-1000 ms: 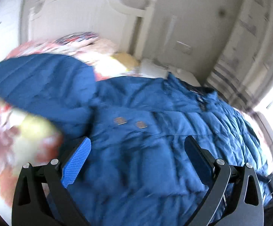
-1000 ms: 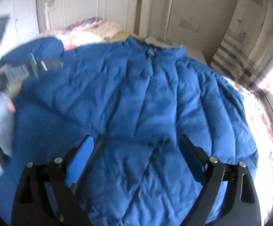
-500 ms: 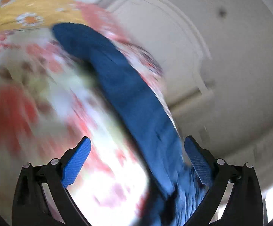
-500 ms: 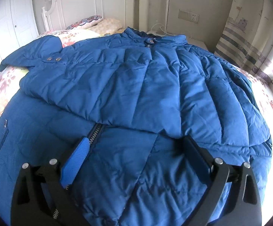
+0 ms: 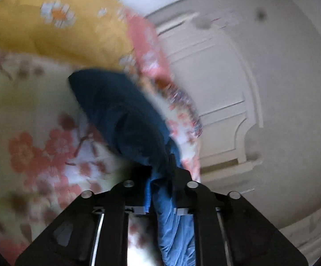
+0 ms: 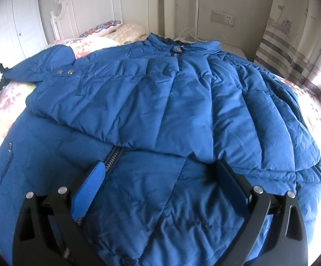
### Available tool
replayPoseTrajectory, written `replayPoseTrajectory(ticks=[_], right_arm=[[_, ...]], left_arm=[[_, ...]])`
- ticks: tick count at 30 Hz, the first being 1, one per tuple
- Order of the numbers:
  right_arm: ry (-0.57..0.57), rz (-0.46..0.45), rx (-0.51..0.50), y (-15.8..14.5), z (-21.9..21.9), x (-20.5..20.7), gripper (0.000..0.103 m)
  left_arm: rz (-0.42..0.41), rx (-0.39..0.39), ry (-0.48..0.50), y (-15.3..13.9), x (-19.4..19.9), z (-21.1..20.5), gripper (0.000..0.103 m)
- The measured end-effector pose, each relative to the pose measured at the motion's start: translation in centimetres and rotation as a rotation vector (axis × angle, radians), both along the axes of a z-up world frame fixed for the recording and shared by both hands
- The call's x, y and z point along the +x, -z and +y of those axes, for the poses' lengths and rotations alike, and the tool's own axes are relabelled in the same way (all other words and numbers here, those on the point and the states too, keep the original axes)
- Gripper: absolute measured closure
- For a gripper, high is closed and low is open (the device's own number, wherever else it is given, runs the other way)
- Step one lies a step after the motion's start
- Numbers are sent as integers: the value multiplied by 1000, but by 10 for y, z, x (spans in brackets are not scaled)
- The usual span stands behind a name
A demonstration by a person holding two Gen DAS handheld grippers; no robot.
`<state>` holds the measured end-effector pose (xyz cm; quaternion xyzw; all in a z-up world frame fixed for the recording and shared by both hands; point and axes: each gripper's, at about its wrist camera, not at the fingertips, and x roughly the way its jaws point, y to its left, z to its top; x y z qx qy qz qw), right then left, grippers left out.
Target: Fold large clothes
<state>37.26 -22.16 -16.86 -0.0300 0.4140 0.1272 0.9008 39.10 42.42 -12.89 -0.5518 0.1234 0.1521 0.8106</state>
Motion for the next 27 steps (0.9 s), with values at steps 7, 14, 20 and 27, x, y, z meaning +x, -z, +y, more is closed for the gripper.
replayPoseTrajectory(ticks=[7,14,20,27], right_arm=[[42,-54,108,-7,-14,-5,10],[225,-242,363,-26,-65,-29,10],[370,-368,560,-30,-112,-51,9],[375,-385,596,-31,-127,-58,9]], left_arm=[[-155,616,265,-148,3,-169,95],[-135,1122,797,-145,10,-428,95],[149,1191,1129,-18,31,-546,94],[270,1176,1254,25,43,-542,90]])
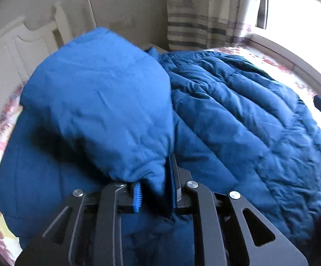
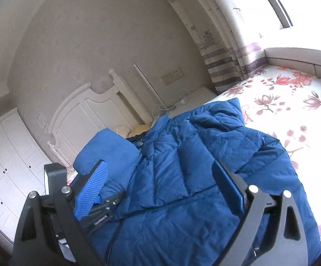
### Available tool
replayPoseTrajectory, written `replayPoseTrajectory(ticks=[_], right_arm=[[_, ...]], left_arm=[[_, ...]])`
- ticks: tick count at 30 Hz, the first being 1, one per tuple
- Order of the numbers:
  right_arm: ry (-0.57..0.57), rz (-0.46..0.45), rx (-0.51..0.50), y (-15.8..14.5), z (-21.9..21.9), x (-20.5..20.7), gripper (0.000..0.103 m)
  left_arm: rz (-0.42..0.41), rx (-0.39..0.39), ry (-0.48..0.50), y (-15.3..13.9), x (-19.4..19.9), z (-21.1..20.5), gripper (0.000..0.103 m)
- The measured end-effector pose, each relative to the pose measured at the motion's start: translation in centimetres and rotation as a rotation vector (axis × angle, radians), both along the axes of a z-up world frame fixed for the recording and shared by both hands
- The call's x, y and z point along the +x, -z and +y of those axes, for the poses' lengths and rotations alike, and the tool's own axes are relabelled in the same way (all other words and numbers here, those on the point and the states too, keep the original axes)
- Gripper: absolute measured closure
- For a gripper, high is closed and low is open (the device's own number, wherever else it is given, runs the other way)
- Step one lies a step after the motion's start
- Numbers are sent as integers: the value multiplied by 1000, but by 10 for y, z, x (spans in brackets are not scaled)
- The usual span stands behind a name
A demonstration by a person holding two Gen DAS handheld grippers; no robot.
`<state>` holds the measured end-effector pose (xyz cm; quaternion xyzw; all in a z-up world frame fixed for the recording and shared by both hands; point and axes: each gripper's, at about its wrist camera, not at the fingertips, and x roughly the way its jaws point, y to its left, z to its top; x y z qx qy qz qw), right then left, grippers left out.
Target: Fold large clothes
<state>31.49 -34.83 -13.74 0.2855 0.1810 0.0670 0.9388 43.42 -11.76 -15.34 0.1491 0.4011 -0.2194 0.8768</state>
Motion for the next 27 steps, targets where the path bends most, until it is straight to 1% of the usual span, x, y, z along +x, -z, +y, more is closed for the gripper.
replayPoseTrajectory(ticks=[1,2,3,5,7,8,9,10,11,12,14,15,16,17,21,22,24,25,27], right_arm=[[-1,1,-7,0,1,0,9],[-3,0,-13,0,4,0,9],[-5,-1,-14,1,3,-1,9],[-5,-2,-16,2,1,-3,9],[-5,2,-15,2,2,-3,9],[-5,3,-16,2,3,-2,9],[-6,4,-19,2,3,-1,9],[-7,5,-23,2,4,-1,9],[-6,7,-32,2,6,-1,9],[-7,8,-41,2,7,-1,9],[-25,9,-83,-1,15,1,9],[-36,11,-106,-1,20,2,9],[-49,15,-134,-2,26,3,9],[-62,19,-164,-3,32,3,9],[-168,50,-264,-16,64,13,9],[-197,69,-312,-20,77,20,9],[-249,97,-465,-31,115,39,9],[-276,102,-517,-34,130,47,9],[-322,103,-621,-40,163,64,9]], left_arm=[[8,-3,8,-5,0,3,90],[-3,-8,13,-9,1,4,90],[-46,-28,22,-18,-15,9,90],[-116,-87,27,-40,-26,21,90],[-188,-225,3,-67,-39,49,89],[-213,-288,-25,-76,-41,65,86],[-244,-371,-85,-84,-43,89,84],[-259,-425,-144,-87,-41,106,82],[-262,-472,-249,-85,-38,130,82],[-251,-480,-323,-80,-34,142,82],[-197,-456,-480,-63,-28,169,83],[-156,-426,-549,-49,-24,176,83],[-129,-413,-569,-39,-25,180,83],[-119,-400,-570,-33,-24,180,83],[-115,-198,-590,-10,-30,165,83],[-102,-185,-591,-5,-28,166,83],[-64,-182,-602,4,-28,174,82],[-46,-184,-607,7,-28,179,82],[-22,-187,-621,14,-26,188,70]])
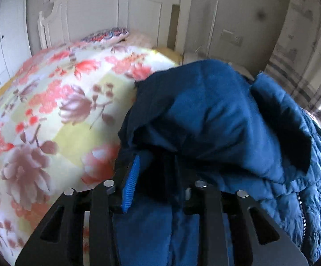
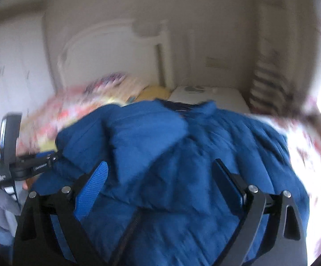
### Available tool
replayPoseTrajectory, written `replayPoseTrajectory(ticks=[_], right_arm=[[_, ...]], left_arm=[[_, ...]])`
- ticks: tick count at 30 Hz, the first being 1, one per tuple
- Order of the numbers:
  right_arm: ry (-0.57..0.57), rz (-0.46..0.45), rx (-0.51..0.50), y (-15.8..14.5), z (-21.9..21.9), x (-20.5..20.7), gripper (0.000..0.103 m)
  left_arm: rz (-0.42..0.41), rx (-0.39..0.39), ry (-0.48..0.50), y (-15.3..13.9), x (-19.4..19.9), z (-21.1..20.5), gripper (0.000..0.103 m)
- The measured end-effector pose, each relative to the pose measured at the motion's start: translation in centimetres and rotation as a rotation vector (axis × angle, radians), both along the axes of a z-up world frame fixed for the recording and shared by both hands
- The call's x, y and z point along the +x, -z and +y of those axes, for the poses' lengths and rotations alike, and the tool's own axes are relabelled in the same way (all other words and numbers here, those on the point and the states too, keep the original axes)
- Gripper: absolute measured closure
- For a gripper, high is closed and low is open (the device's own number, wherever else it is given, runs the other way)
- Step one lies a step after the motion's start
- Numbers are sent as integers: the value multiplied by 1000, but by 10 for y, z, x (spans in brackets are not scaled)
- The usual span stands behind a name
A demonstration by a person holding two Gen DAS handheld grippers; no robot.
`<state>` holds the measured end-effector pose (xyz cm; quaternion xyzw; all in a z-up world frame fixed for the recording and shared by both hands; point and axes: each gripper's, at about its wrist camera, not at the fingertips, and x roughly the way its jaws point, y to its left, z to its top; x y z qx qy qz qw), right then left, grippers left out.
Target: Fold large clothes
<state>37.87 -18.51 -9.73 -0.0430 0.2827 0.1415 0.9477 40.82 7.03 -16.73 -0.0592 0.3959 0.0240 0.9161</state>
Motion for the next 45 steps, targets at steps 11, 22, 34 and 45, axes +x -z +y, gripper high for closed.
replayPoseTrajectory(ticks=[11,22,34,45], right_arm=[[-28,49,-366,17,90,89,76],[342,212,719,59,-176,38,55],[276,145,730,59,-179,20,83],[456,131,510,41,-182,-10,55]], left_arm=[[-9,-162,-62,9,-6,39,35],[-3,-163,-59,9,-6,39,34],[3,-148,-69,8,-5,39,31],[6,-143,-68,9,-4,39,31]])
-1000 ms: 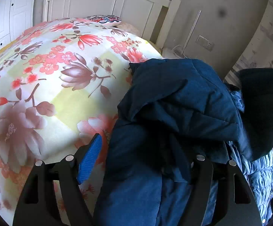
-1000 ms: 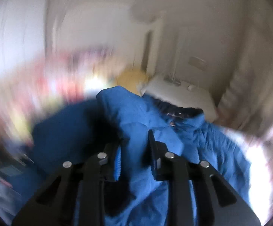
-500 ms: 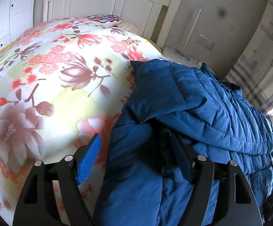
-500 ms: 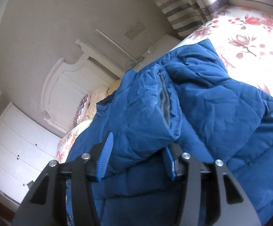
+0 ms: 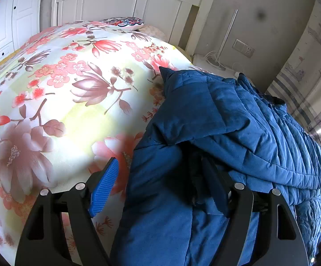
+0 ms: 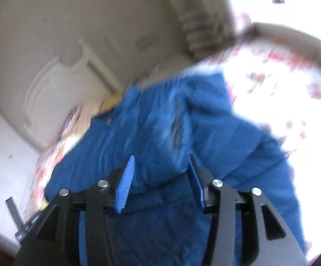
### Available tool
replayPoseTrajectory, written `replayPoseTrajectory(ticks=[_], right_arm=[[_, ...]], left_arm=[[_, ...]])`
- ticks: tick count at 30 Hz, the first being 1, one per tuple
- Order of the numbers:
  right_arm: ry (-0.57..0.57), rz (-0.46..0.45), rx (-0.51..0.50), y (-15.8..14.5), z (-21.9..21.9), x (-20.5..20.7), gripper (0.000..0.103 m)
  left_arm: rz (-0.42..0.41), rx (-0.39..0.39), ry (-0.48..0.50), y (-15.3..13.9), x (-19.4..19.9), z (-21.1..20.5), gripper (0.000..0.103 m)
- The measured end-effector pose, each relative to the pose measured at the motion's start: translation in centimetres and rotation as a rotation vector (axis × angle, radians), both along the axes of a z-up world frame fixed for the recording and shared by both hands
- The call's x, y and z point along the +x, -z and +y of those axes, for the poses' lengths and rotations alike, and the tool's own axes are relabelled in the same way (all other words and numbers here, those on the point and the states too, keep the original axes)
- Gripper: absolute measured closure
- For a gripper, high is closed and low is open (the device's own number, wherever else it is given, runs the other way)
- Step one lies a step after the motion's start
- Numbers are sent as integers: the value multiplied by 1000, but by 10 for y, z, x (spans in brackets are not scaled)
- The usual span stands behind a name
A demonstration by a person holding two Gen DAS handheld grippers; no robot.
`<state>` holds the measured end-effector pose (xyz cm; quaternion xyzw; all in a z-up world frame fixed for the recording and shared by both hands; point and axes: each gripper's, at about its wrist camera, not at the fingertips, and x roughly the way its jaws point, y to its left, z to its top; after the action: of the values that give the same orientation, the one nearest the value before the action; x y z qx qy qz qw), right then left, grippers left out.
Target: Fold large clothes
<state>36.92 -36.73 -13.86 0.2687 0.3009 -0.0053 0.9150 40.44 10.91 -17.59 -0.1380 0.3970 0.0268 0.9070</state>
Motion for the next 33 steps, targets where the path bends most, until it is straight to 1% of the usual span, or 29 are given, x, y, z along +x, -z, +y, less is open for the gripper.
replayPoseTrajectory(ticks=[1,3,4,6,7,9,11,12,13,15,16,17,18,19,20,21,22,23,24,26,27,28,30,31,32,33], right_arm=[[27,-51,-74,-15,5,-6,55],[33,-119,-181,-35,17,-11,49],[10,-150,-243,-46,28,-10,45],[-60,-164,-334,-55,49,2,42],[-102,-141,-364,-54,57,13,39],[-152,-75,-411,-44,69,31,39],[-181,33,-483,-18,78,49,39],[-189,84,-500,-5,79,56,39],[-202,109,-507,9,79,59,38],[-203,101,-507,11,79,56,36],[-213,105,-502,11,79,56,34],[-221,105,-497,12,79,55,33],[-224,105,-496,14,79,55,33],[-225,105,-499,16,79,58,32],[-227,104,-506,16,80,58,31],[-228,105,-512,16,81,59,30],[-229,106,-524,16,83,59,29],[-229,107,-531,16,85,60,29],[-228,107,-535,17,87,61,29],[-228,105,-534,16,87,62,29],[-229,103,-525,16,86,61,29],[-230,102,-520,16,85,62,29],[-231,101,-512,16,85,62,29],[-233,99,-506,16,84,62,29],[-234,98,-502,16,84,61,29],[-237,96,-497,16,83,61,28]], left_arm=[[0,0,0,0,0,0,31],[-1,-2,0,0,0,0,31],[-2,-3,-1,0,0,0,31],[-2,-3,-1,0,0,0,31],[-2,-3,-1,0,0,0,30],[-2,-4,-1,0,0,0,30],[-2,-4,-1,0,0,0,30],[-2,-4,-1,0,0,0,30],[-2,-4,-1,0,0,0,30],[-15,3,-8,-3,-2,0,30],[-39,22,-22,-7,-6,-1,30],[-80,57,-40,-16,-13,-4,30],[-140,97,-54,-30,-21,-9,30],[-189,108,-47,-43,-26,-14,30],[-230,97,-29,-57,-28,-19,26],[-259,66,6,-72,-26,-27,22],[-274,36,58,-86,-20,-37,15],[-281,29,109,-95,-11,-49,12],[-278,48,138,-99,-3,-60,12],[-237,137,182,-97,22,-86,12],[-191,167,207,-87,40,-100,12],[-161,172,220,-78,50,-106,12],[-46,195,242,-46,73,-117,12],[5,219,244,-29,81,-120,10],[-2,254,256,-13,82,-124,8],[-18,262,255,-13,78,-126,8]])
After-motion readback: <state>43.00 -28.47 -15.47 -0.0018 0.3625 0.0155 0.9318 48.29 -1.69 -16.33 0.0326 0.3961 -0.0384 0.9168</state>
